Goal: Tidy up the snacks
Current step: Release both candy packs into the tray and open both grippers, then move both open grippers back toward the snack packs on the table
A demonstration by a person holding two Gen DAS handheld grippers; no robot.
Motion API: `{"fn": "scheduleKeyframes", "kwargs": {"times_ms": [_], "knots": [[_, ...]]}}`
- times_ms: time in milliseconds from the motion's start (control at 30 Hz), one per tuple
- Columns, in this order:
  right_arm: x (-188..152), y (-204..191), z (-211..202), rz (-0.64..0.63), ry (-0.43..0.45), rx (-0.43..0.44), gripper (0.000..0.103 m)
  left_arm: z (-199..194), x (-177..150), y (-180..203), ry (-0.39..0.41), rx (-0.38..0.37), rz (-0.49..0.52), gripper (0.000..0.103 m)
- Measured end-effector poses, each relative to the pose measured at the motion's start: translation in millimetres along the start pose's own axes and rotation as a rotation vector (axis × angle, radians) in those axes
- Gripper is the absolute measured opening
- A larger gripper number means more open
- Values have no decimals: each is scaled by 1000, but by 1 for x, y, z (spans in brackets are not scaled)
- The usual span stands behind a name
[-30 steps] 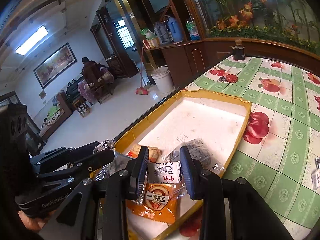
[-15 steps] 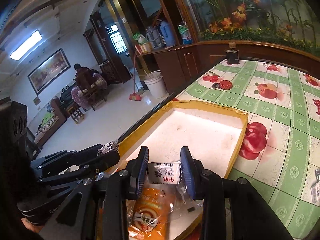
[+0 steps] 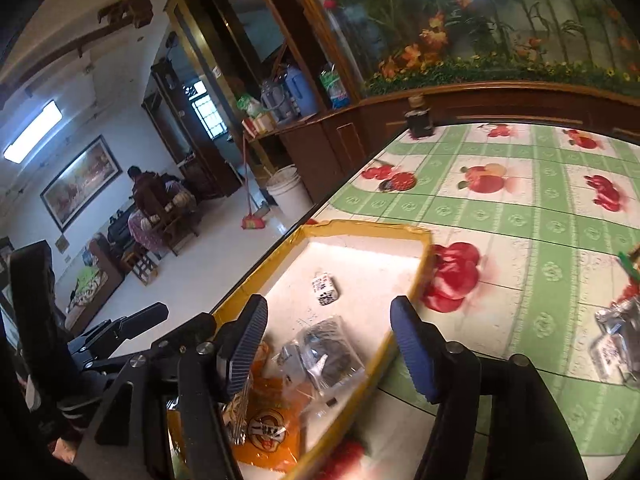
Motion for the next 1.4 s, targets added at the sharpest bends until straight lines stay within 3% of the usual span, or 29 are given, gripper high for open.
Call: {"fn": "scheduleKeyframes", "kwargs": {"times_ms": [400, 533, 967, 1400], "knots": [[-18, 43, -89, 82, 84, -83, 71, -19, -5, 41, -7, -43, 55, 80], [-27, 57, -117, 96, 106, -128, 78, -26, -7, 54, -2, -54, 74, 80], [-68, 125, -202, 219, 184, -267, 79, -43, -11, 97, 8, -80, 145, 80], [-82, 167, -250, 280, 233, -350, 79, -56, -25, 156, 11, -132, 258, 80]]}}
Point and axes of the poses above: each gripper's, at about its wrist camera, not at the fingertips, and z roughly the way its jaws point, y to its right, x to its top, the point moved 8 cm from there along z, roughly the way its jaws point, and after that the axes turned 15 degrees about x, right-handed, at the moved point
